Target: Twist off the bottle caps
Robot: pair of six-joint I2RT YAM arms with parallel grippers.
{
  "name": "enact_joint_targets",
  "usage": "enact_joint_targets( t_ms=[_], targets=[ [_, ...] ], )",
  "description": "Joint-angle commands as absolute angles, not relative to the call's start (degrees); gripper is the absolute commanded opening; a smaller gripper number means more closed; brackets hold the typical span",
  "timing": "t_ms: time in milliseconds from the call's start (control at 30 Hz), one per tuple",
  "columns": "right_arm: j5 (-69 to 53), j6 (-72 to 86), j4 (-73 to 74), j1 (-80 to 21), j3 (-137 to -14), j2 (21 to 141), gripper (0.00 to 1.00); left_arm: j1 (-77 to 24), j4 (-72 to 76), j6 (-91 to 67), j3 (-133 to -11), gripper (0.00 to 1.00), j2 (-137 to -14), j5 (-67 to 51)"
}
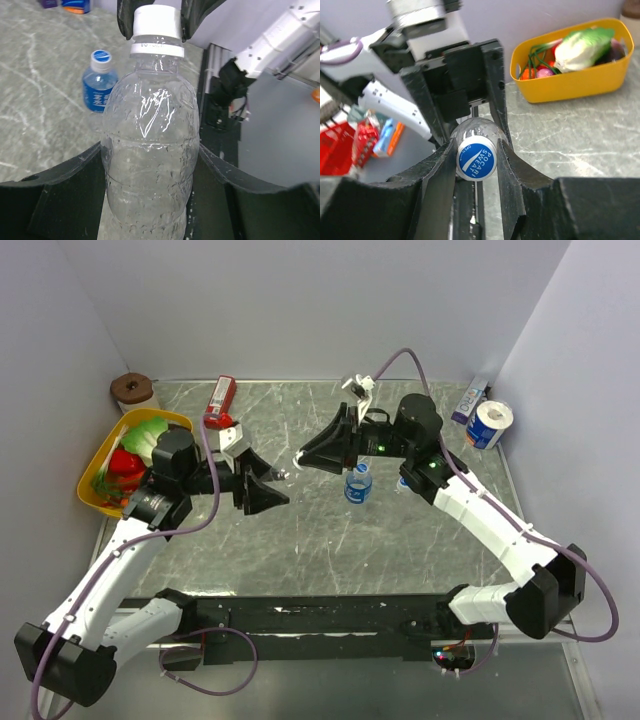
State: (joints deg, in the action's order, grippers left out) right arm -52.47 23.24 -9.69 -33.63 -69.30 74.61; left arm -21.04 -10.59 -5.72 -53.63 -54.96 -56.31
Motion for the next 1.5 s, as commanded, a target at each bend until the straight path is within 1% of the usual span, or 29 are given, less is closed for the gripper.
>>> enact_joint_targets(
  t_ms=[0, 133, 333, 367, 433, 467, 567, 700, 767, 800, 833, 867, 900, 967, 1000, 1067, 1100, 1167, 1333, 1467],
  targets=[
    [-55.3, 15.5, -7.2, -32.9, -67.9, 72.6, 0.34, -20.0, -2.5, -7.7, -54.7, 0.41, -53.0, -67.1],
    [-55.0, 14.0, -6.3, -32.3, -67.6, 71.9, 0.39, -20.0, -4.0, -6.8, -55.0, 0.41, -53.8, -67.8],
    [-54.1, 12.3, -4.7, -32.3, -67.8, 71.5, 0.52, -20.0, -5.6, -5.4, -55.5, 0.41, -54.4, -67.8],
    [-53.8, 12.0, -4.3, -32.3, -67.8, 71.5, 0.58, -20.0, -5.8, -5.4, -55.5, 0.41, -54.3, -67.8],
    [-53.2, 11.0, -3.4, -32.3, -67.7, 71.2, 0.62, -20.0, -5.7, -5.2, -55.5, 0.41, -54.2, -67.7],
    [-52.7, 10.8, -3.3, -32.2, -67.6, 71.0, 0.67, -20.0, -5.8, -5.3, -55.5, 0.41, -54.1, -67.6],
    [-51.9, 10.5, -2.4, -32.1, -67.7, 70.7, 0.74, -20.0, -6.1, -4.9, -55.5, 0.41, -54.2, -67.6],
    [-49.8, 9.2, -0.3, -31.4, -67.6, 69.7, 0.79, -20.0, -6.5, -4.5, -55.5, 0.41, -53.9, -67.0],
    [-49.8, 9.2, 2.1, -31.2, -67.4, 68.7, 0.82, -20.0, -6.8, -4.2, -55.5, 0.41, -53.7, -64.6],
    [-50.0, 10.1, 2.4, -31.2, -67.3, 67.5, 0.84, -20.0, -7.0, -4.3, -55.7, 0.41, -53.4, -62.4],
    [-49.7, 11.2, 2.5, -31.1, -67.4, 66.9, 0.98, -20.0, -7.5, -4.2, -55.7, 0.41, -53.3, -59.9],
    [-47.5, 14.1, 3.5, -31.1, -67.8, 66.4, 1.0, -20.0, -8.0, -3.6, -55.9, 0.4, -53.4, -57.4],
    [-46.1, 15.6, 4.5, -31.1, -69.4, 66.4, 1.0, -20.1, -9.3, -3.1, -56.2, 0.4, -53.6, -51.6],
    [-41.9, 21.8, 6.5, -31.1, -71.6, 67.1, 1.0, -20.8, -10.3, -1.9, -56.2, 0.39, -53.6, -45.8],
    [-40.9, 24.4, 7.3, -31.1, -72.5, 68.3, 0.99, -22.3, -11.1, -1.4, -56.5, 0.4, -53.7, -40.4],
    [-40.5, 31.1, 5.9, -31.0, -73.6, 69.4, 0.99, -24.2, -12.9, -0.6, -56.7, 0.39, -53.9, -35.1],
    [-40.8, 33.1, 2.8, -31.1, -73.5, 70.4, 0.98, -26.2, -13.2, -0.6, -56.9, 0.39, -54.0, -30.9],
    [-39.8, 36.2, 1.2, -31.1, -73.2, 71.8, 0.96, -27.9, -13.8, 1.2, -57.0, 0.39, -54.1, -27.9],
    [-35.2, 35.0, 6.7, -32.7, -77.3, 76.0, 0.91, -30.1, -12.8, 0.5, -56.7, 0.39, -53.6, -22.3],
    [-33.6, 35.3, 6.5, -33.1, -77.3, 77.4, 0.88, -30.5, -12.8, 0.5, -56.5, 0.38, -53.4, -20.9]
  ],
)
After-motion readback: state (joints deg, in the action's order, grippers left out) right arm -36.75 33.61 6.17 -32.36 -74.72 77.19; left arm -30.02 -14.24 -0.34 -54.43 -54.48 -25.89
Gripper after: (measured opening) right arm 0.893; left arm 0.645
